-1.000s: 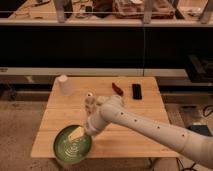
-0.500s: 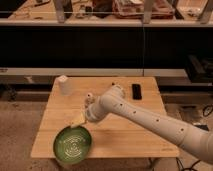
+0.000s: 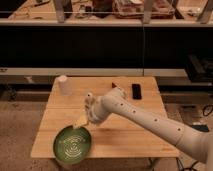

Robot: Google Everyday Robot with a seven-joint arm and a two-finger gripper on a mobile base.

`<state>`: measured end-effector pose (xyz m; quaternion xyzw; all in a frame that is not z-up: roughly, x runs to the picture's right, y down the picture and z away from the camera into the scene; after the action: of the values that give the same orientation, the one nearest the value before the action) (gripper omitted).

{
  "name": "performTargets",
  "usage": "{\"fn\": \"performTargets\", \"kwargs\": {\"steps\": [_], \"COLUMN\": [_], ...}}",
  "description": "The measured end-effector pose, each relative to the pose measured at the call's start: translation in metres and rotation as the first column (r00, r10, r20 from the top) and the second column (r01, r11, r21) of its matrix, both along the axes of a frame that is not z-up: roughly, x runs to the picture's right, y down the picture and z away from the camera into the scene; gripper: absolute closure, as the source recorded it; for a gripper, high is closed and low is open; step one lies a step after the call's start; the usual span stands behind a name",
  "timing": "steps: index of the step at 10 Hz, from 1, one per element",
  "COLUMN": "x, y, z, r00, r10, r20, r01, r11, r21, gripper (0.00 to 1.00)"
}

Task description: Pick up the ceramic bowl

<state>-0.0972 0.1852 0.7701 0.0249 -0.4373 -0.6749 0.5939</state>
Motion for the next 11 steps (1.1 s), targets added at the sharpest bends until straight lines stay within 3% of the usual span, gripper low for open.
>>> {"fn": "performTargets", "kwargs": {"steps": [1,4,11], "x": [0.003,0.008,0.011], "y": [0.003,0.012,0.027], "z": [0.009,0.025,0.034], "r00": [1.000,1.000,0.999], "r10": [-0.005,-0.003,-0.018], "r20": [-0.011,-0.028,-0.035], "r01": [0.005,0.002,0.016], "r11": [1.0000,0.9995,0.9986], "r21": [-0.006,-0.032,-0.051], "gripper": [0.22,0.47,0.49]}}
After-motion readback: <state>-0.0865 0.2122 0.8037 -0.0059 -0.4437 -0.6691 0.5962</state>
